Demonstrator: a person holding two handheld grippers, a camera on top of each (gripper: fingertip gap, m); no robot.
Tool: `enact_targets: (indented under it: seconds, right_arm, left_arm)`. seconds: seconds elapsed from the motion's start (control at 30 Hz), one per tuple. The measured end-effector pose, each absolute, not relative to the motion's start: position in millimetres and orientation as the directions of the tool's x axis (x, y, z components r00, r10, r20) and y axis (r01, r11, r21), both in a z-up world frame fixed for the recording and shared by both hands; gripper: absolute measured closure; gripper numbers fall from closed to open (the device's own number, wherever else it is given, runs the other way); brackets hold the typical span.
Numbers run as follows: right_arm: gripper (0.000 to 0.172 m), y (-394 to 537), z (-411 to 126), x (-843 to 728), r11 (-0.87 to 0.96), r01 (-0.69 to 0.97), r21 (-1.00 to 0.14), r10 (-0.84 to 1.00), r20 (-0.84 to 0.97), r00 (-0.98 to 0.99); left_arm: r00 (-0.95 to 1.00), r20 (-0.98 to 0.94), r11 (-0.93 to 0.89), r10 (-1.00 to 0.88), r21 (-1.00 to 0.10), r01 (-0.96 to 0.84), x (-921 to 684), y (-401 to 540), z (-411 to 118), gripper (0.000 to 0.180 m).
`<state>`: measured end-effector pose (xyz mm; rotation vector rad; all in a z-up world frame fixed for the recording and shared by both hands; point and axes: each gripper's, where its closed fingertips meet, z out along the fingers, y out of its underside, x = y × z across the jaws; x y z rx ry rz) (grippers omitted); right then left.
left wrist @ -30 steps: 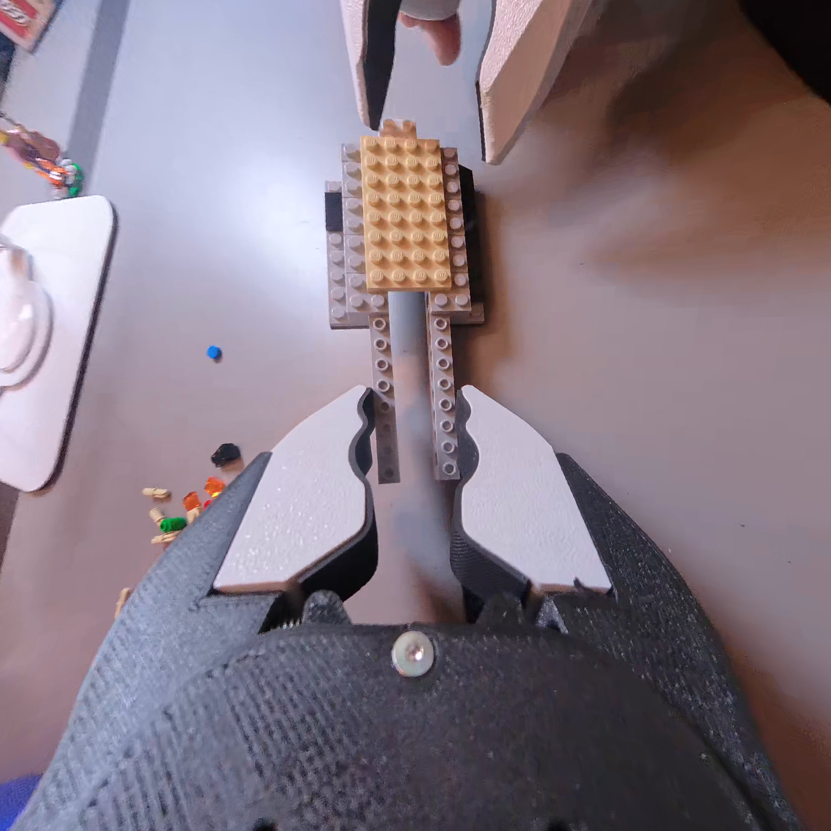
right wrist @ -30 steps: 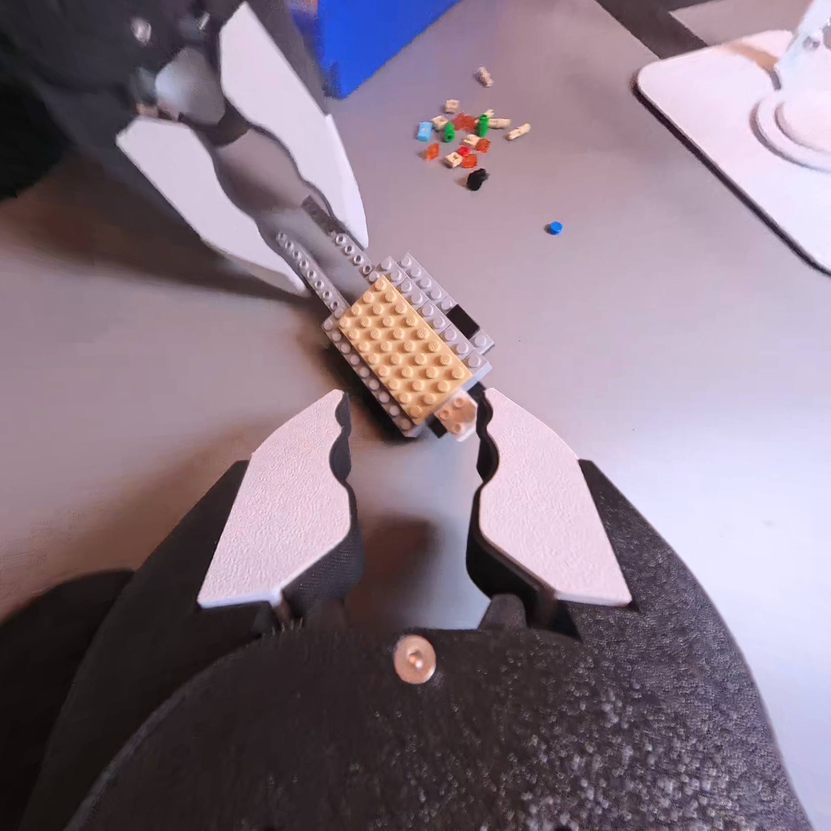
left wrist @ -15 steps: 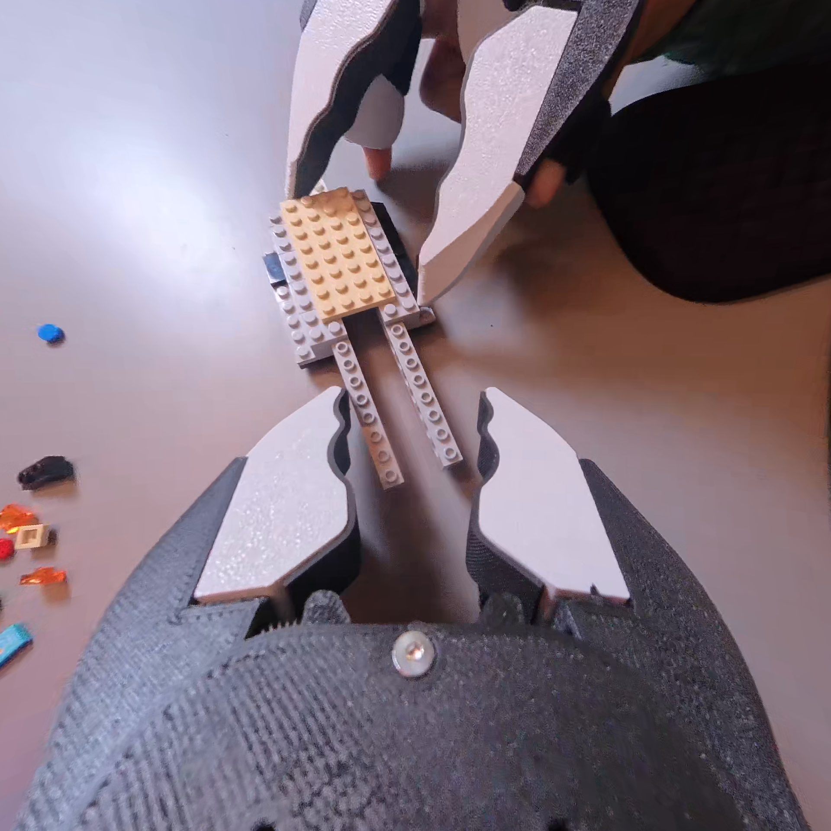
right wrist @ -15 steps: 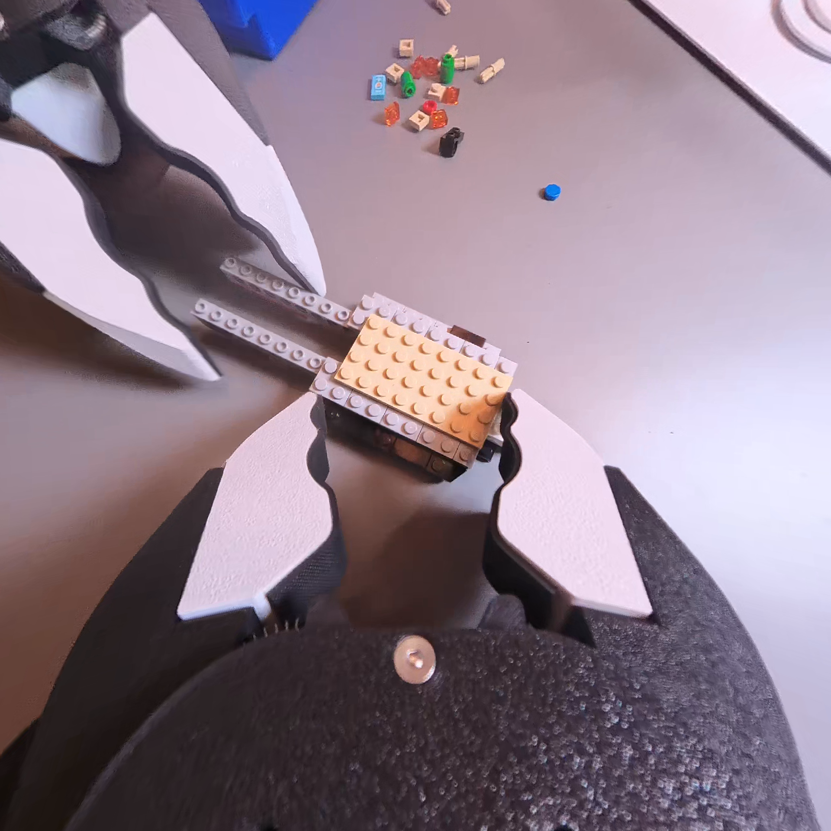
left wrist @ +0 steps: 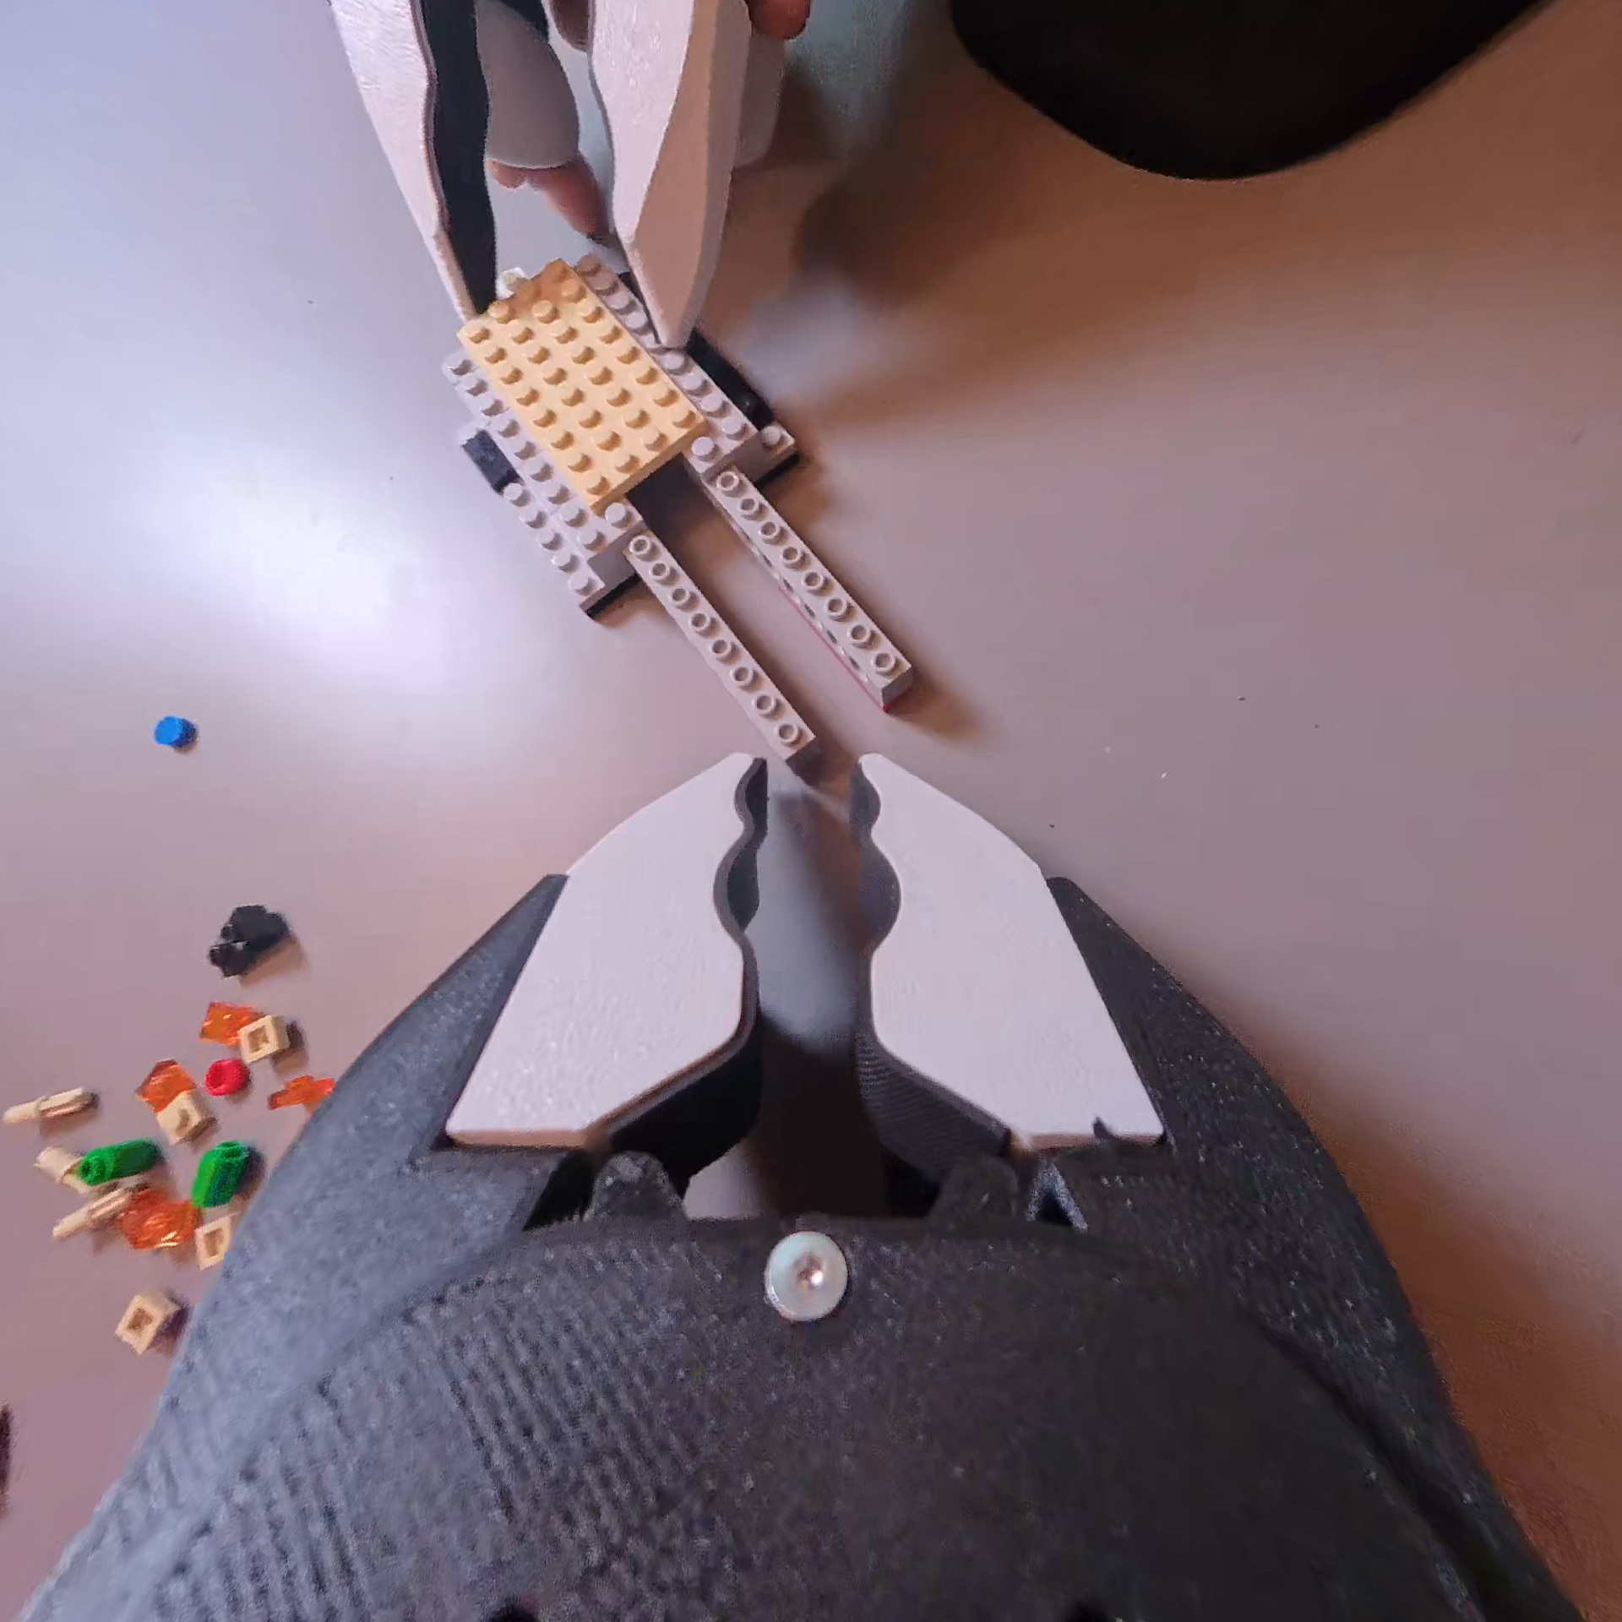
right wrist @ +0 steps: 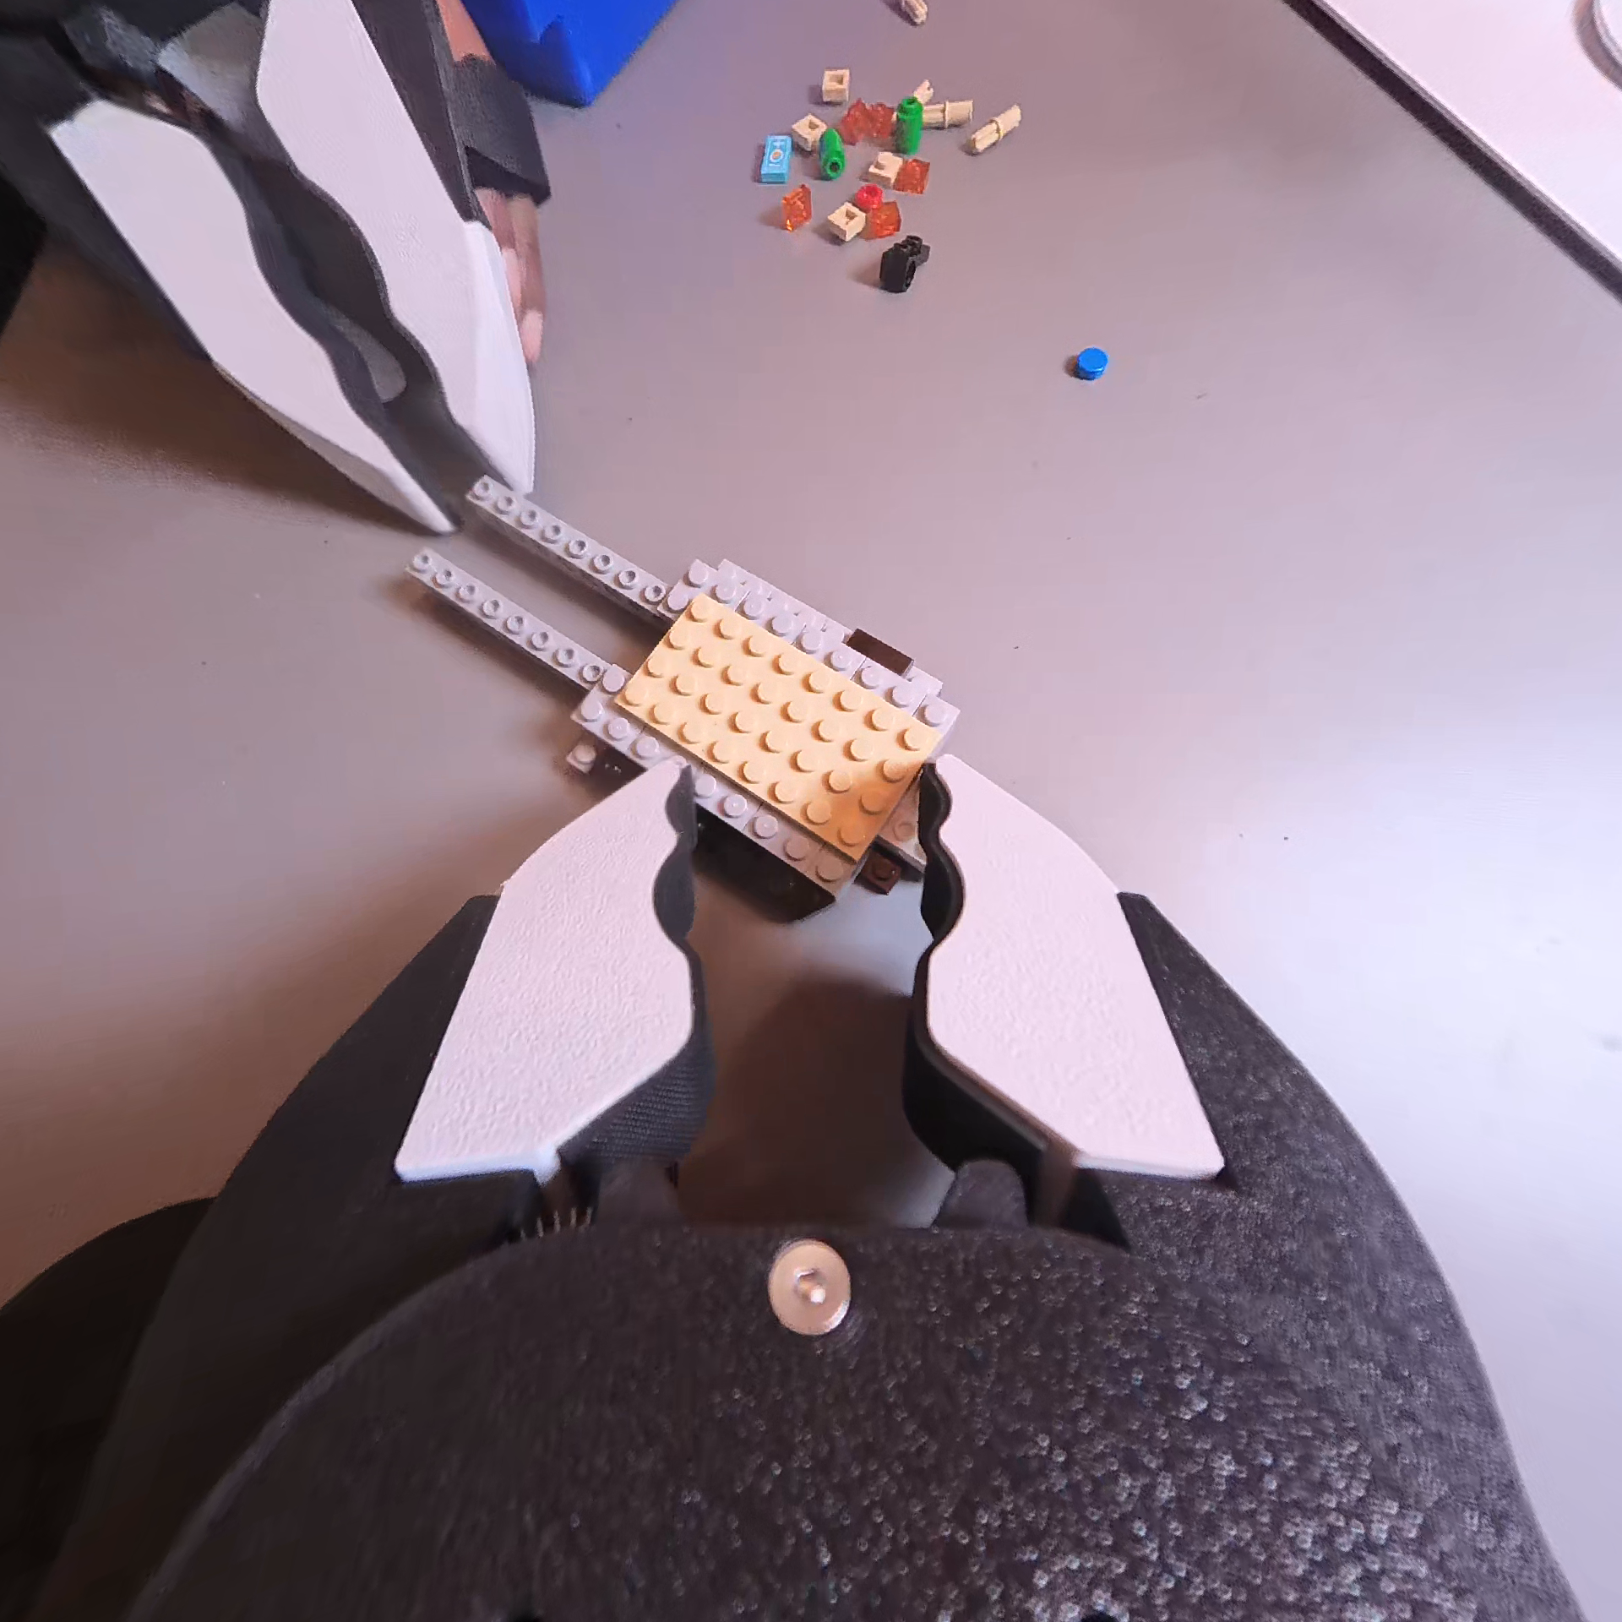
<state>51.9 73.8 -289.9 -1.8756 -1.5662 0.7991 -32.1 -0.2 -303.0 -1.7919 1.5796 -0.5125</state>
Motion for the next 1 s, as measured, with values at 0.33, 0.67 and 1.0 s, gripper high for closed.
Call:
enact_targets:
  seconds: [0.33, 0.67, 1.0]
  right_arm:
    - [0.123, 77.5, -288.6, 56.2, -0.214, 0.635, -0.742, 0.977, -0.164, 0.138]
    - [0.092, 66.3, -275.5, 61.1, 0.109, 0.682, -0.723, 0.982, 0.186, 0.040]
    - [0.103, 50.0, -272.3, 45.9, 0.397, 0.700, -0.594, 0.845, 0.535, -0.024]
  left_arm:
    - [0.140, -0.430, 0.189, -0.892, -0.636, -0.748, -12.4, 6.3, -299.4, 0.163]
    - [0.396, -0.126, -0.063, -0.910, -0.901, -0.430, -4.7, 12.1, -229.1, 0.169]
    - [0.528, 0.309, -0.443, -0.791, -0.884, -0.147, -4.6, 23.7, -210.7, 0.171]
